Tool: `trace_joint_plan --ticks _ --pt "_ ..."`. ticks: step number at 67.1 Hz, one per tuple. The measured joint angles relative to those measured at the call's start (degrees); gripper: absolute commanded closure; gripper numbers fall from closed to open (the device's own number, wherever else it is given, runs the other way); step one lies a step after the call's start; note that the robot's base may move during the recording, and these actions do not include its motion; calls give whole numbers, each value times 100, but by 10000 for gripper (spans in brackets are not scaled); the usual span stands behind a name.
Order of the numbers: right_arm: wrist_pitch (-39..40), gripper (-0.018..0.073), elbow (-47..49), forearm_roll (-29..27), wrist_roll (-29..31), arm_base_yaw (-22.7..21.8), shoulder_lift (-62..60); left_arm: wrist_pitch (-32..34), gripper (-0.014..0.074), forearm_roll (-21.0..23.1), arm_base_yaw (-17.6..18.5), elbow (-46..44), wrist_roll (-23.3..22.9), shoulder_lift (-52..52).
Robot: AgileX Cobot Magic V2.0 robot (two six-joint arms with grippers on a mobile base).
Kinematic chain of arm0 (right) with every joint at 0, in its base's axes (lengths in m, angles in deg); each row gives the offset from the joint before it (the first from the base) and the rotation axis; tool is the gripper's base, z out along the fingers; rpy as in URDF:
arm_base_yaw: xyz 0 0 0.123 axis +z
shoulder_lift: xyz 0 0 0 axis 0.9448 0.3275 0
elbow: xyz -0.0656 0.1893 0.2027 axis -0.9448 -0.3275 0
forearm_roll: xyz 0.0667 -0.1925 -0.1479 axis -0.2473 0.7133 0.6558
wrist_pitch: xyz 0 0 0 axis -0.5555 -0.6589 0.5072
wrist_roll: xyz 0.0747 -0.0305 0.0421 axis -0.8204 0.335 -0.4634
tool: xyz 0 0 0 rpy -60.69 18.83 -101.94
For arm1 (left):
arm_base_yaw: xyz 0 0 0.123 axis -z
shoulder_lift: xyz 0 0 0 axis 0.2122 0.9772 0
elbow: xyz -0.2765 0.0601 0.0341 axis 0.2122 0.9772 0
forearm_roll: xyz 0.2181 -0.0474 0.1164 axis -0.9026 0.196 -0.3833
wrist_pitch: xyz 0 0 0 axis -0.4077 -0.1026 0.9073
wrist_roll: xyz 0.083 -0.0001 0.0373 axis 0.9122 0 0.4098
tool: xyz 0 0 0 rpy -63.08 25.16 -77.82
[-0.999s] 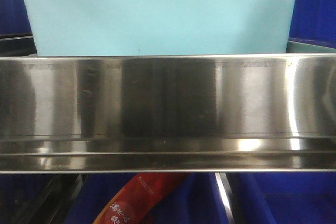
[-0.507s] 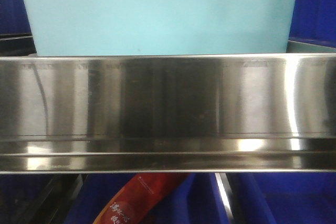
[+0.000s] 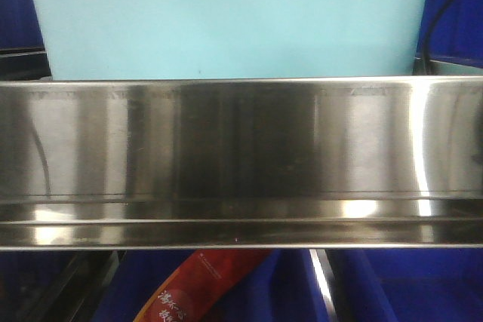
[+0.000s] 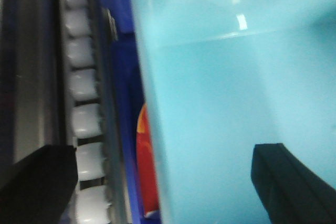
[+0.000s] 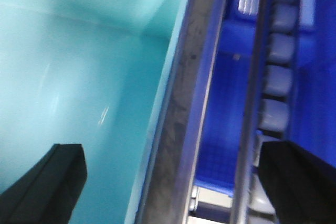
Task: Fetch blue bin and place on conveyor start
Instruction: 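Lift the teal bin with both grippers up off the shelf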
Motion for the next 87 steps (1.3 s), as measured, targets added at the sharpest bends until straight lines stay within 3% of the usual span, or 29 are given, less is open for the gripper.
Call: trace_joint_plan --ticks 8,15,22,32,59,87 --pt "93 93 0 -12 -4 0 207 0 35 50 0 0 -12 158" --pt "177 259 0 -12 -14 0 342 0 113 55 0 -10 -12 224" --pt "190 445 0 -92 -14 0 487 -35 311 75 0 -10 -57 298" --pt "190 719 11 -246 -64 9 630 -145 707 75 0 -10 -89 406" --pt "180 711 11 -287 -107 9 488 -223 707 120 0 -12 -169 359" --pt "170 711 4 -409 -135 41 -835 -236 707 165 0 -12 -183 -1015"
